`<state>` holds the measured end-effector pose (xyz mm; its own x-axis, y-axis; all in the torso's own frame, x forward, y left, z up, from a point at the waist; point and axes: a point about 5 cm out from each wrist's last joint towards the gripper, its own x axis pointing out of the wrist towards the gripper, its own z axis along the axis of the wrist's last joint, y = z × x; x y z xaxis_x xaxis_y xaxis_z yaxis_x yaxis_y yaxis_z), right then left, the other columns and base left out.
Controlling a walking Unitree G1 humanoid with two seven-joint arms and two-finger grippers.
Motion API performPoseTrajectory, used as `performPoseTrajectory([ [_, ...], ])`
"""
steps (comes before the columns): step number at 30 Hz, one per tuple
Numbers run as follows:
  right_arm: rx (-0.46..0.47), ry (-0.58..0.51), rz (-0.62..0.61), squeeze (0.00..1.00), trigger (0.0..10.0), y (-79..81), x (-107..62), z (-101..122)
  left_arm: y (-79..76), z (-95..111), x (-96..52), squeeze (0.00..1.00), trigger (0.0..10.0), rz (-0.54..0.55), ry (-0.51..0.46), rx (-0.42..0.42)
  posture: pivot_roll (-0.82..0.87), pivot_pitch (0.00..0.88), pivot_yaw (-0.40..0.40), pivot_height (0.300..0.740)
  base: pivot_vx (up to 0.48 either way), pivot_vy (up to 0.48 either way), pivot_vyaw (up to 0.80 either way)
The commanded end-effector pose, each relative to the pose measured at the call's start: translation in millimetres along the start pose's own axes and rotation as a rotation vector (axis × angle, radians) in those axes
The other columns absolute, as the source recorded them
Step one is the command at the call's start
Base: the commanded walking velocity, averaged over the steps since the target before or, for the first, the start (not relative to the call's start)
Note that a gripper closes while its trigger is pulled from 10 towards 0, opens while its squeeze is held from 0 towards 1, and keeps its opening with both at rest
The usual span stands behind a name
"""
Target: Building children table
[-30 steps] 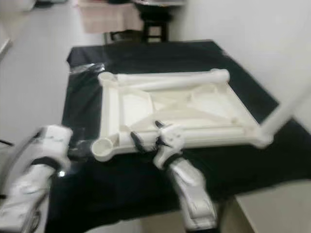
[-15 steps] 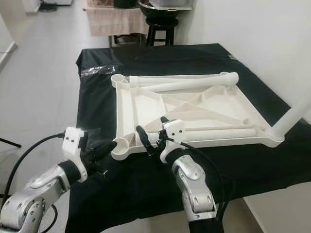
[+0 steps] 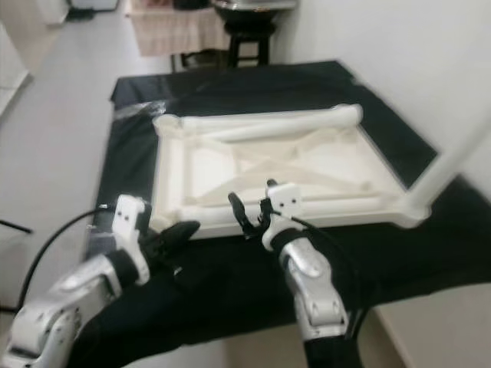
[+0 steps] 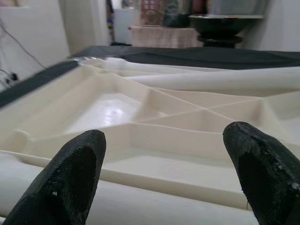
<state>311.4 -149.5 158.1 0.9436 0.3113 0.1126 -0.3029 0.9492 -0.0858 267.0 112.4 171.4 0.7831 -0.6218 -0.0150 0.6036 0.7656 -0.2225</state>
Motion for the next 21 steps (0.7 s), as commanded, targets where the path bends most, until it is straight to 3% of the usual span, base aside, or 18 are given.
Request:
performPoseTrajectory([
  [1, 0.004, 0.002, 0.011, 0.0, 10.0, 4.6, 1.6, -1.8, 5.8, -4.3, -2.6, 0.0, 10.0, 0.037, 0.037, 0.008, -0.01, 0.146, -0.031, 0.74, 0.0, 0.0, 0.0],
  [3, -0.005, 0.006, 0.003, 0.0, 10.0, 2.3, 2.1, -2.4, 12.5, -4.9, -2.7, 0.0, 10.0, 0.082, 0.05, 0.011, -0.01, 0.147, -0.031, 0.74, 0.0, 0.0, 0.0],
  [4, -0.009, 0.008, -0.002, 0.0, 10.0, 0.9, 2.4, -2.4, 18.8, -1.7, -2.8, 1.0, 10.0, 0.127, 0.042, 0.018, -0.01, 0.148, -0.031, 0.74, 0.0, 0.0, 0.0],
  [10, -0.019, 0.015, -0.02, 0.0, 10.0, -3.3, 2.4, -3.1, 38.9, 14.9, -1.5, 1.0, 10.0, 0.287, 0.022, 0.041, -0.01, 0.153, -0.03, 0.74, 0.0, 0.0, 0.0],
  [15, -0.021, 0.016, -0.023, 0.0, 10.0, -4.1, 2.5, -3.5, 38.5, 18.9, 0.3, 1.0, 10.0, 0.283, 0.017, 0.04, -0.01, 0.154, -0.03, 0.74, 0.0, 0.0, 0.0],
  [19, -0.028, 0.019, -0.021, 0.0, 10.0, -4.3, 3.0, -3.6, 27.8, 23.1, 11.8, 1.0, 10.0, 0.201, -0.002, -0.063, -0.02, 0.154, -0.029, 0.74, 0.0, 0.0, 0.0],
  [21, -0.028, 0.019, -0.021, 0.0, 10.0, -4.3, 3.0, -3.6, 27.8, 23.1, 11.8, 1.0, 10.0, 0.201, -0.002, -0.063, -0.02, 0.154, -0.029, 0.74, 0.0, 0.0, 0.0],
])
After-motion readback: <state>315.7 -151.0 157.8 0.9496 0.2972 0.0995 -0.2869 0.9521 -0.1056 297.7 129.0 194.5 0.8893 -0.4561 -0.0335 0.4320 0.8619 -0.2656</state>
